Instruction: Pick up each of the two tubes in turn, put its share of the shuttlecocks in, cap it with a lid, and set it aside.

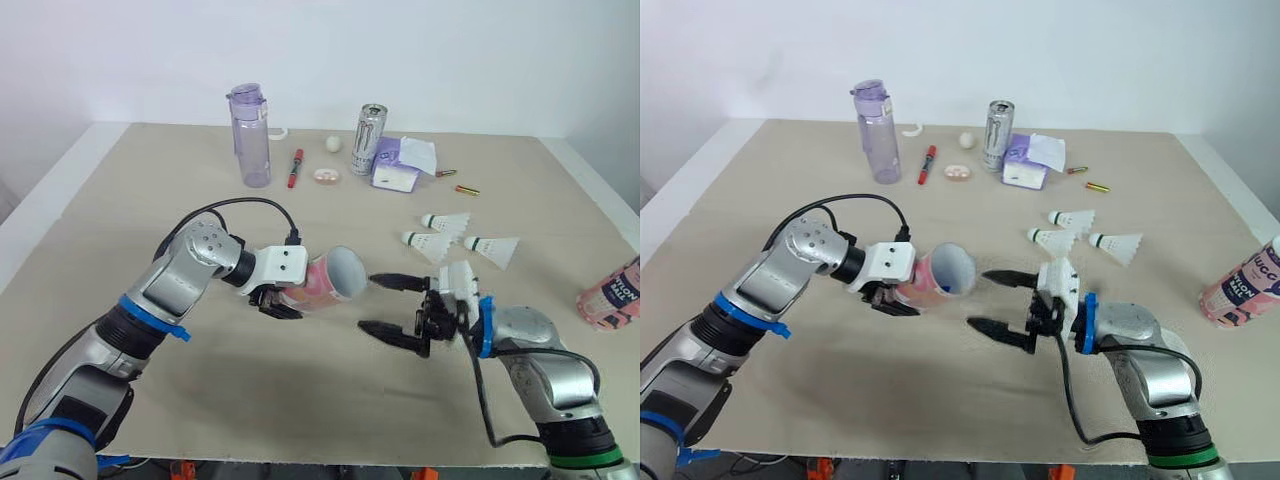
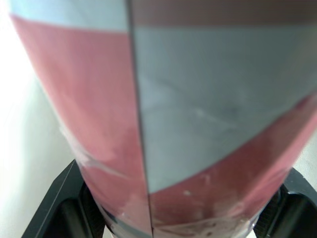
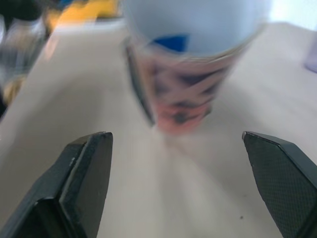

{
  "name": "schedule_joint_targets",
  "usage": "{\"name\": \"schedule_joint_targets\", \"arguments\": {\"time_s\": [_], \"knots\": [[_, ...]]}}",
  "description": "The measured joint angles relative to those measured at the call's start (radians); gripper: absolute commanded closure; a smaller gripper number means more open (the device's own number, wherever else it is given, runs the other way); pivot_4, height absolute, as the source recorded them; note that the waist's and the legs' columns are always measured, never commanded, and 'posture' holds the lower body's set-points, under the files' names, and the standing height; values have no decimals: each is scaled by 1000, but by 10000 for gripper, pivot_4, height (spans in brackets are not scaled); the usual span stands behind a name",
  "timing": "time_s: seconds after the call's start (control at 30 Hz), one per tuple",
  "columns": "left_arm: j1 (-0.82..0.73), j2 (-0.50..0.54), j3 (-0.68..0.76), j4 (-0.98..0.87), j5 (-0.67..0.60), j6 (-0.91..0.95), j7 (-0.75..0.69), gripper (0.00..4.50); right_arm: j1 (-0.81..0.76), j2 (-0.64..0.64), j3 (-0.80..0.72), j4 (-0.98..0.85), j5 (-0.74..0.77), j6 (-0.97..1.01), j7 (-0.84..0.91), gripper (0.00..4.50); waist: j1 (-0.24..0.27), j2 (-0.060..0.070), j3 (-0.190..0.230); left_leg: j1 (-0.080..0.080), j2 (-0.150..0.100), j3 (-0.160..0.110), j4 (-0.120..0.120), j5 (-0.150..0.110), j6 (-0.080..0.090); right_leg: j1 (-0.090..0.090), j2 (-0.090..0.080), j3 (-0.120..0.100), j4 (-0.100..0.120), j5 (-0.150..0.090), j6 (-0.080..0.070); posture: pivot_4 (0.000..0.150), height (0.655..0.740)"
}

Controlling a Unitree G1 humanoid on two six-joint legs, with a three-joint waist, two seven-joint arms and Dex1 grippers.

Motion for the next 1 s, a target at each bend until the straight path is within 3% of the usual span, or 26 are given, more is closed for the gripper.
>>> {"name": "schedule_joint_targets", "arguments": {"time_s": [0.17,0.5,1.0], "knots": [[-2,-5,-2,1,9,-2,-1,12599,-100,-40,-119,123,-3,110,-168,0,0,0,0,0,0,1,1,0,0,0,0,1,0,0,0,1500,7400],[-7,-16,-2,10,12,-3,-2,12599,-152,-20,-128,262,-111,145,-353,0,0,1,-1,0,-1,2,1,0,0,0,0,2,0,1,1,1500,7400],[-7,-20,-1,16,14,-5,4,12599,-140,-19,-168,218,-115,211,-434,0,0,1,-1,0,-1,1,1,1,1,0,0,2,0,1,2,1500,7400]]}}
